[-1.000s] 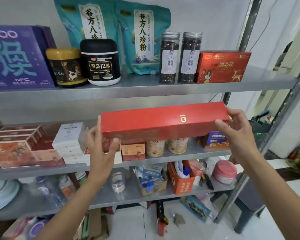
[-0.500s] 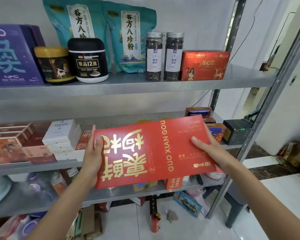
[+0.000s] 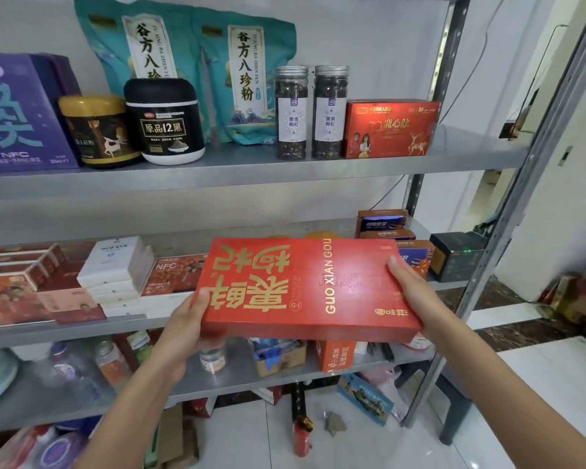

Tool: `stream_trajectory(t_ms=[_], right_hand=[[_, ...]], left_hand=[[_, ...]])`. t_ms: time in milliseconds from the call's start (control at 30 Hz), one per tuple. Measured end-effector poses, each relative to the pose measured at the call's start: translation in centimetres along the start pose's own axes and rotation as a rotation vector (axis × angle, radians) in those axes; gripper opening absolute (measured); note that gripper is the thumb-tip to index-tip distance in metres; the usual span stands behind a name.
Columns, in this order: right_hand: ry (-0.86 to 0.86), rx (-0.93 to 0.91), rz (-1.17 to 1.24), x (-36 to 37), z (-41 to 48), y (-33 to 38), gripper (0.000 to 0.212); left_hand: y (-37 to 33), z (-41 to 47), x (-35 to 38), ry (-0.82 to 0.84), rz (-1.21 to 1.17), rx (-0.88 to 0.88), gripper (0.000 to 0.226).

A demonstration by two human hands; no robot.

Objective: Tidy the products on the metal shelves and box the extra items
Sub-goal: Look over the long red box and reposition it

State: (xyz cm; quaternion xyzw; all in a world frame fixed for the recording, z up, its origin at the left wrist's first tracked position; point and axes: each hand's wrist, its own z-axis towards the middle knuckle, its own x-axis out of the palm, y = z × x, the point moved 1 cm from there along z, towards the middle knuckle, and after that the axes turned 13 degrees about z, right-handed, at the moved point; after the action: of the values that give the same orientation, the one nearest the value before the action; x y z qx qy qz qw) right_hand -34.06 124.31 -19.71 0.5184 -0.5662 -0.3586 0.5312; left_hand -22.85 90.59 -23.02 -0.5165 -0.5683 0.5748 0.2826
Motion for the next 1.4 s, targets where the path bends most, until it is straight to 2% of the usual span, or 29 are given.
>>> stream_trajectory(t_ms=[100,167,267,400,467,533,600,667,733,767,867,967,1033,1100,1167,1233,1267,1400], right_hand=[[0.044,0.122,0.029,-0.3,-0.3,0.4,0.059],[0.062,0.126,0.035,-0.5,-0.4,1.1,0.063],[0.058,0.161,0.073,-0.8,-1.0,1.6,0.052],[-0.052,0.148,0.223,-0.9,-1.5,1.1,0.029],[-0.113,0.136,0.335,-0.2,-2.0,0.9,0.019],[-0.197,0.109,0.415,1.1,-2.7,0.1,0.019],[-0.312,0.054,0.433,2.7,-3.7,-1.2,0.023],[-0.356,0.005,0.44,4.0,-4.8,-2.6,0.025],[-0.27,0.027,0.449,4.4,-6.1,-3.5,0.024],[-0.205,0.048,0.415,4.1,-6.6,-3.6,0.025],[0.052,0.148,0.192,2.4,-7.2,-3.5,0.039],[0.232,0.296,0.176,1.8,-6.8,-2.1,0.048],[0.22,0.342,0.279,1.7,-5.6,-1.1,0.054],[0.135,0.379,0.435,1.7,-4.5,-0.7,0.058],[0.072,0.395,0.562,1.9,-4.2,-1.1,0.06],[0.036,0.374,0.653,2.2,-4.3,-2.4,0.057],[0.016,0.359,0.706,2.3,-4.4,-3.2,0.055],[-0.022,0.274,0.996,3.2,-4.7,-5.2,0.058]], left_hand=[[-0.2,1.0,-1.1,0.012,-0.044,-0.046,0.038],[-0.3,1.4,-1.8,0.044,-0.039,-0.056,0.033],[-1.2,2.0,-2.0,0.057,-0.004,-0.053,0.033],[-3.5,1.4,-0.4,0.002,-0.372,-0.094,0.046],[-4.3,-0.2,1.5,0.055,-0.463,-0.108,0.06],[-4.8,-2.5,4.9,0.189,-0.418,-0.118,0.072],[-4.8,-4.8,9.2,0.316,-0.425,-0.119,0.075],[-4.4,-6.3,11.9,0.245,-0.453,-0.123,0.07],[-4.2,-6.6,11.8,0.148,-0.461,-0.131,0.066],[-4.2,-6.3,11.0,0.15,-0.442,-0.125,0.065],[-4.1,-5.1,7.8,0.238,-0.339,-0.129,0.065],[-4.3,-3.9,5.5,0.425,-0.253,-0.145,0.059],[-4.4,-3.0,4.6,0.53,-0.165,-0.127,0.06],[-4.5,-2.3,3.8,0.611,-0.074,-0.096,0.068],[-4.8,-1.4,3.1,0.636,-0.017,-0.082,0.07],[-5.1,-0.7,2.7,0.586,-0.026,-0.086,0.059],[-5.0,-0.4,2.6,0.507,-0.064,-0.094,0.053],[-2.9,-1.0,3.0,0.12,-0.484,-0.154,0.051]])
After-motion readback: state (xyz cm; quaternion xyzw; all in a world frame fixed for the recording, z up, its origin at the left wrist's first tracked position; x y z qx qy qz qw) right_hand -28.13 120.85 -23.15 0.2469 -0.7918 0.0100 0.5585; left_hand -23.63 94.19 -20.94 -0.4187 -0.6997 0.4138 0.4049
